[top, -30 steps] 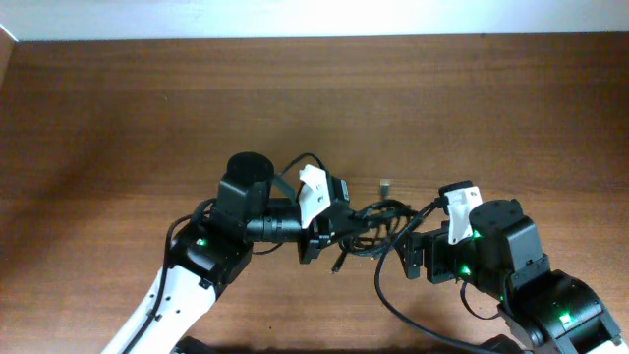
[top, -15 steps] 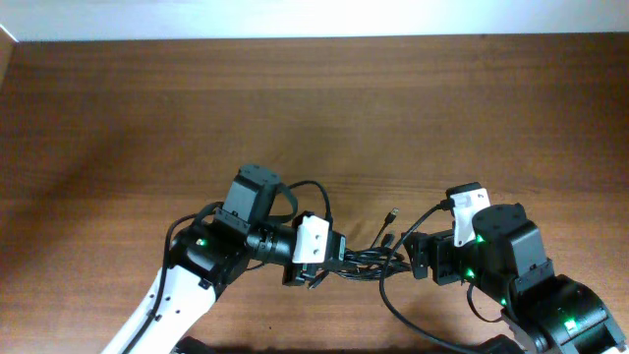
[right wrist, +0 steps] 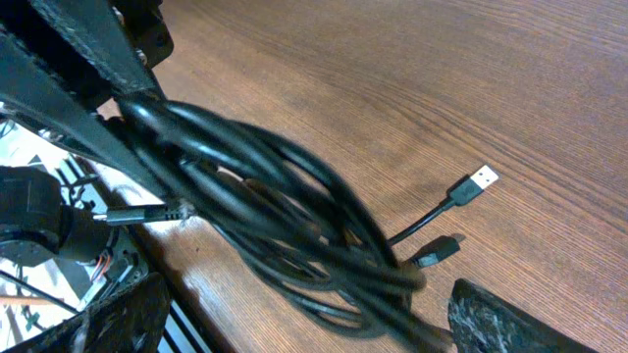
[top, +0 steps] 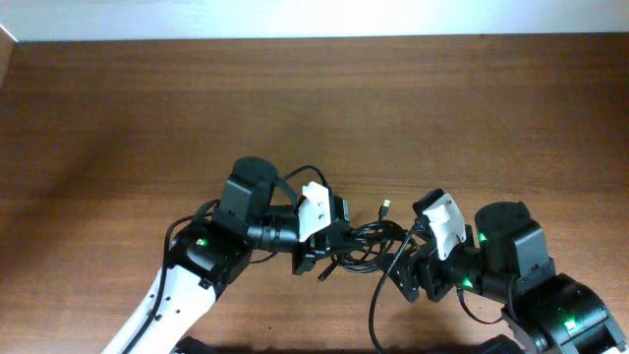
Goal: Untangle cables
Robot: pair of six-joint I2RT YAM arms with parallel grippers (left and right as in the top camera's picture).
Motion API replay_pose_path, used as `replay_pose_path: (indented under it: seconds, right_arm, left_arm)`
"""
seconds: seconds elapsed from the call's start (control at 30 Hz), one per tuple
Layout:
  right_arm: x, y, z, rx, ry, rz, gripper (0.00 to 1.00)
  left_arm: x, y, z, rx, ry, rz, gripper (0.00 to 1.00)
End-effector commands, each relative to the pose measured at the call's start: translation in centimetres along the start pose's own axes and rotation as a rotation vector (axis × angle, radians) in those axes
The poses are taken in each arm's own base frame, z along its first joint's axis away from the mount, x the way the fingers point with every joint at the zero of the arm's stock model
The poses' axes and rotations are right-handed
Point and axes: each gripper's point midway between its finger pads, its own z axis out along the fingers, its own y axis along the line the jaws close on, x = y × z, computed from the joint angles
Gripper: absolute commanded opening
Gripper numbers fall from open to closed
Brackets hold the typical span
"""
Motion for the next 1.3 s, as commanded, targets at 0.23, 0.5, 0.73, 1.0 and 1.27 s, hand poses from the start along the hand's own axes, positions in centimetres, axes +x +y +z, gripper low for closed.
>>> replay_pose_path:
  seconds: [0.23, 0.5, 0.73, 1.0, 1.27]
  right_arm:
    - [-3.6, 3.1, -4.6, -0.057, -0.083, -0.057, 0.90]
    - [-6.5, 1.9, -5.2, 0.036, -0.201, -0.099, 0.90]
    - [-9.6, 3.1, -6.0, -0.004, -0.326, -0.218, 0.93]
    - [-6.4, 5.0, -3.6, -0.191, -0.144, -0.159, 0.04]
    - [-7.9, -2.3, -4.0, 0.212, -0.232, 0.214, 0.04]
  left_arm:
    - [-7.1, 2.1, -6.1, -0.089, -0.166, 0.037, 0.00]
    - [-8.2, -0.3, -10.3, 0.108, -0.299, 0.049, 0.00]
    - [-8.5, -3.1, -8.8, 0.248, -0.294, 0.073, 0.00]
    - [-9.1, -4.1, -5.2, 0.225, -0.242, 0.176, 0.02]
    - [-5.9, 1.1, -4.2, -0.069, -0.104, -0.112, 0.99]
